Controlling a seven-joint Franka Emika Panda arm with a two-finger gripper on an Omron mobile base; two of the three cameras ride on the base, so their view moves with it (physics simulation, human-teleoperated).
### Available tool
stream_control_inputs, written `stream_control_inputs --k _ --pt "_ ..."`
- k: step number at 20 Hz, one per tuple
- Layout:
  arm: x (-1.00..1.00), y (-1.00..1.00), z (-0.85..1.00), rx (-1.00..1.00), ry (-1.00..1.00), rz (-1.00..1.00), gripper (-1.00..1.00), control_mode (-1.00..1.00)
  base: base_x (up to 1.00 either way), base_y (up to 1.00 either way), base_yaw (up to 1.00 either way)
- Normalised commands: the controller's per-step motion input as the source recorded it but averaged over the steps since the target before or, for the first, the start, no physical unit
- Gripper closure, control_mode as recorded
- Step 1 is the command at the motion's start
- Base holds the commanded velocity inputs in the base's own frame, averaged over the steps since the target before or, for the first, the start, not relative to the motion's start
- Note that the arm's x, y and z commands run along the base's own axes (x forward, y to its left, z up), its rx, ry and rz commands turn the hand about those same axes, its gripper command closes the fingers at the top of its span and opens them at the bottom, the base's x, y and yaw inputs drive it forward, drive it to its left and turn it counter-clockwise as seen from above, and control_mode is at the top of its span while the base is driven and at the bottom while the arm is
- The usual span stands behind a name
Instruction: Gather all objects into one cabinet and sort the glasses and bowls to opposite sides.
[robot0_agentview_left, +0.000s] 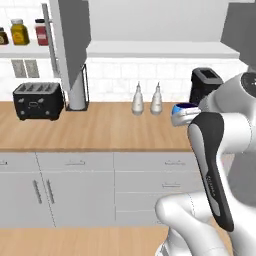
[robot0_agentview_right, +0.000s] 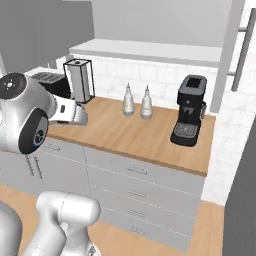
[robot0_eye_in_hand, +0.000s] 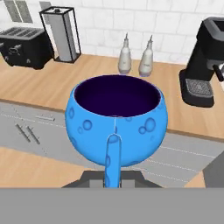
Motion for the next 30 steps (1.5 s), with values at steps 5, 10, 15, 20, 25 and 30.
stream_control_inputs --k 5,10,15,20,25,30 --pt "0.0 0.0 0.0 0.0 0.0 0.0 1.0 1.0 -0.29 0.32 0.96" --pt "0.0 0.0 0.0 0.0 0.0 0.0 1.0 1.0 -0.09 0.21 0.93" --pt "0.0 0.0 0.0 0.0 0.0 0.0 1.0 1.0 0.17 0.11 0.79" --pt "0.0 0.0 0.0 0.0 0.0 0.0 1.0 1.0 0.66 0.0 0.43" --pt "0.0 0.0 0.0 0.0 0.0 0.0 1.0 1.0 0.98 0.0 0.19" --pt "0.0 0.0 0.0 0.0 0.0 0.0 1.0 1.0 1.0 0.0 0.22"
